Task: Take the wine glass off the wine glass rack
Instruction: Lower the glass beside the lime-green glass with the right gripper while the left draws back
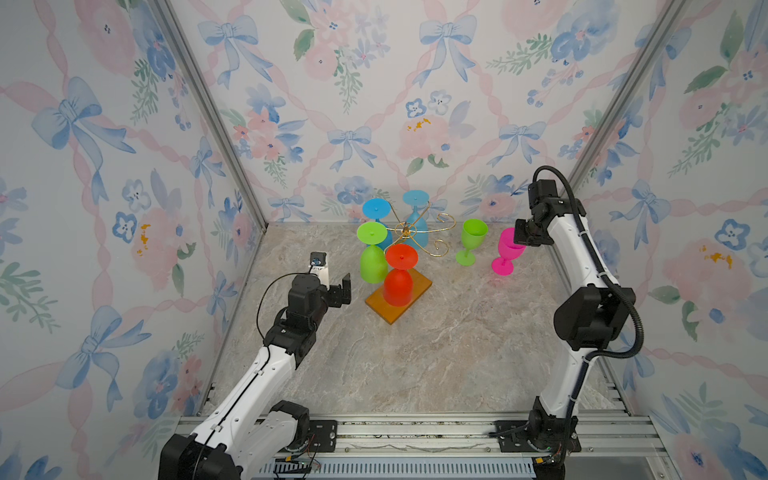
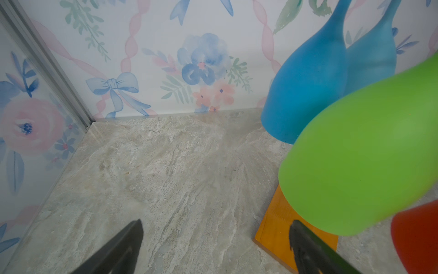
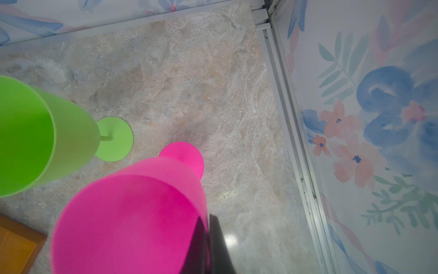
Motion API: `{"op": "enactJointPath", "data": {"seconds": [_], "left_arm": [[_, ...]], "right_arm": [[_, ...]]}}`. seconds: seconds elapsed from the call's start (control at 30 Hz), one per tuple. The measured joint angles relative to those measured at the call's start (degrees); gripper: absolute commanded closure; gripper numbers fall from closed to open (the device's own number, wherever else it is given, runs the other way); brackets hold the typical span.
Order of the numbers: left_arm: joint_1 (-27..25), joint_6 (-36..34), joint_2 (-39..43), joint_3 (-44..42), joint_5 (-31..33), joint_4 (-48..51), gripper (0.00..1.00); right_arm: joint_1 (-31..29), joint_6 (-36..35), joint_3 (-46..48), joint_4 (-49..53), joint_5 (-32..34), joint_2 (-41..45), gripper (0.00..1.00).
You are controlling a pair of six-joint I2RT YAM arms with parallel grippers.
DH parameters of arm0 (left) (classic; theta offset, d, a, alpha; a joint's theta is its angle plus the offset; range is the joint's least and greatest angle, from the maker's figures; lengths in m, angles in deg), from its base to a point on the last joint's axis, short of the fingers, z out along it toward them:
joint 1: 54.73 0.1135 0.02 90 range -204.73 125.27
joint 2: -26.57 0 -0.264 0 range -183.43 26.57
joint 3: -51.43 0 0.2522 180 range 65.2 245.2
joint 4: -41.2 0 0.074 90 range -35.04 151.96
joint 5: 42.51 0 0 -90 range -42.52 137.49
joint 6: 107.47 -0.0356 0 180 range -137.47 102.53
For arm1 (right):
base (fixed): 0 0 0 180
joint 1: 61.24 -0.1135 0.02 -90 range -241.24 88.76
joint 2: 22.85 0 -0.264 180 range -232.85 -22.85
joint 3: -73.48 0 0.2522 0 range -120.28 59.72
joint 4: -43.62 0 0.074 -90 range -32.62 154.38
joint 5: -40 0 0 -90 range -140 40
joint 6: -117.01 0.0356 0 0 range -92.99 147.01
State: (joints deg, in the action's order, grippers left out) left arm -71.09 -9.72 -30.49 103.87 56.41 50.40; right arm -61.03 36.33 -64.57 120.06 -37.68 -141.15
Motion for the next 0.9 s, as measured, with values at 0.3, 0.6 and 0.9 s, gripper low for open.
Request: {"op": "enactJointPath", "data": {"seconds": [0.3,0.6,0.9], "left_arm": [[3.06,0.5,-5.2,1.25,-2.36,-5.18,0.02],[6.58,2.12,-5.81,1.25,-4.52,-8.09,0.02],[6.67,2.86,-5.79,1.22,-5.38,-9.16,0.02]], "right_arm": [[0.57,0.02,-15.19,3.87,-0.74,-9.94,1.0],[1.57,0.28,-17.35,4.35,-3.82,-12.72,1.0],[1.6,0.52,-17.35,3.13,-5.7,-14.56,1.0]]}}
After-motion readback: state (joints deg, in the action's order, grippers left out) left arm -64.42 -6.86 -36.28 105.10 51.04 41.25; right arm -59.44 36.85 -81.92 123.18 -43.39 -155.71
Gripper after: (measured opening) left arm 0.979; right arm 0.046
